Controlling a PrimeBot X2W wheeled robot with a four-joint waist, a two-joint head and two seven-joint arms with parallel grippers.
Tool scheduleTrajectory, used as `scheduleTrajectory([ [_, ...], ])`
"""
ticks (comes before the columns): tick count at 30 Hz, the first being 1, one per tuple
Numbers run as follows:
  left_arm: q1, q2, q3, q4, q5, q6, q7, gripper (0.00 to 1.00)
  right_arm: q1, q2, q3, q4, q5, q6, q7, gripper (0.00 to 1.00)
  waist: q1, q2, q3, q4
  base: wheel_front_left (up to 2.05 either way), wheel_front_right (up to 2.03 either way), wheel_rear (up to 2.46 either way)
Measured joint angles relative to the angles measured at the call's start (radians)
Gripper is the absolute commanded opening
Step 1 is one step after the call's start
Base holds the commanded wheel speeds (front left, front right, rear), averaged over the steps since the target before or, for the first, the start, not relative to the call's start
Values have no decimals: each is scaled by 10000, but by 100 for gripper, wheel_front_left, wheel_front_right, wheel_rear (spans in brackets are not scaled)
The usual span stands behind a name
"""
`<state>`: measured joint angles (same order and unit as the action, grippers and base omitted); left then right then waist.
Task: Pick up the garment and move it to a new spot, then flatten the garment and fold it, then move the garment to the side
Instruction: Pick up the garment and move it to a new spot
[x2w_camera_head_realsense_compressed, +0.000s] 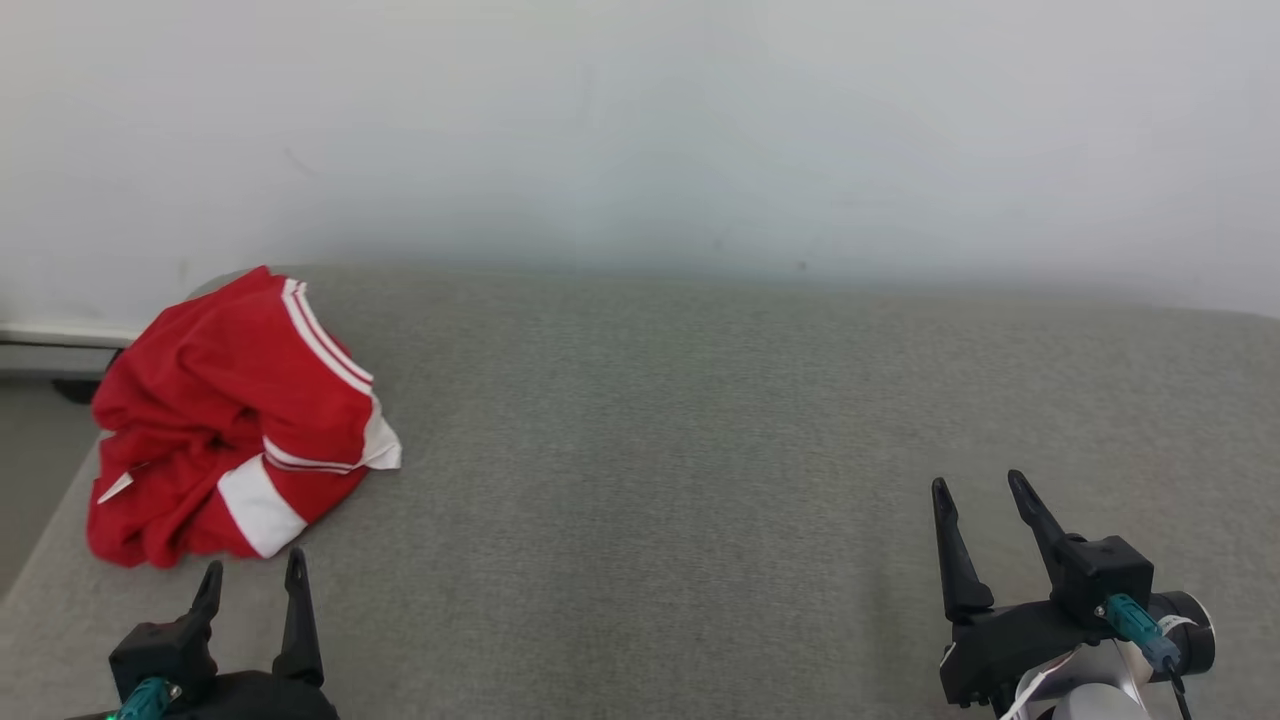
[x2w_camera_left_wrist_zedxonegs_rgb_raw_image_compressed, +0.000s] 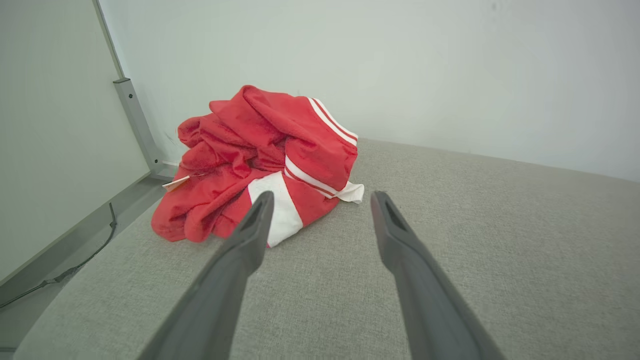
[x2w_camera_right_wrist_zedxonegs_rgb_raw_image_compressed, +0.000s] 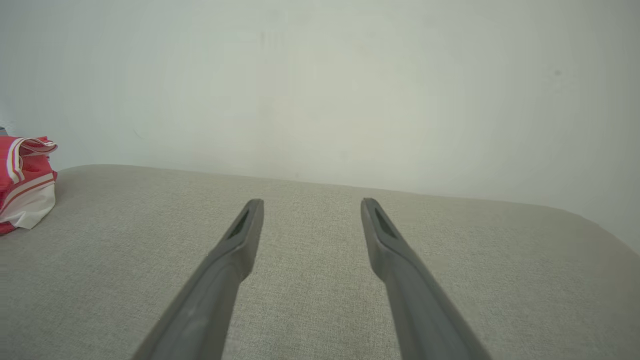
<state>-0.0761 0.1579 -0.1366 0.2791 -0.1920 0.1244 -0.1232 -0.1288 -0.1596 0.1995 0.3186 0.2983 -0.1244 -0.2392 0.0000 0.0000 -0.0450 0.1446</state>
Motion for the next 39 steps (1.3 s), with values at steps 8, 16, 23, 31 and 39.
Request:
scheduleTrajectory([
  [8, -56, 8, 25, -25, 146, 0, 270, 100, -4, 113, 196, 77, 33, 13, 13, 100, 0, 0, -38, 962, 0, 0, 0],
  [16, -79, 176, 31, -136, 529, 0, 497, 100, -8, 125, 215, 136, 33, 13, 15, 100, 0, 0, -101, 1876, 0, 0, 0],
  [23, -76, 305, -56, -278, 614, 0, 779, 100, -5, 201, 259, 297, 35, 13, 21, 100, 2, 0, -185, 2729, 0, 0, 0],
  [31, 309, 418, 314, -514, 610, 0, 940, 100, -146, 405, 566, 403, 35, 102, 157, 100, 1, 0, -253, 3343, 0, 0, 0],
  [39, 296, 297, 297, -719, 403, -19, 1064, 100, -242, 380, 575, 539, 35, 148, 194, 100, 1, 0, -231, 3380, 0, 0, 0],
])
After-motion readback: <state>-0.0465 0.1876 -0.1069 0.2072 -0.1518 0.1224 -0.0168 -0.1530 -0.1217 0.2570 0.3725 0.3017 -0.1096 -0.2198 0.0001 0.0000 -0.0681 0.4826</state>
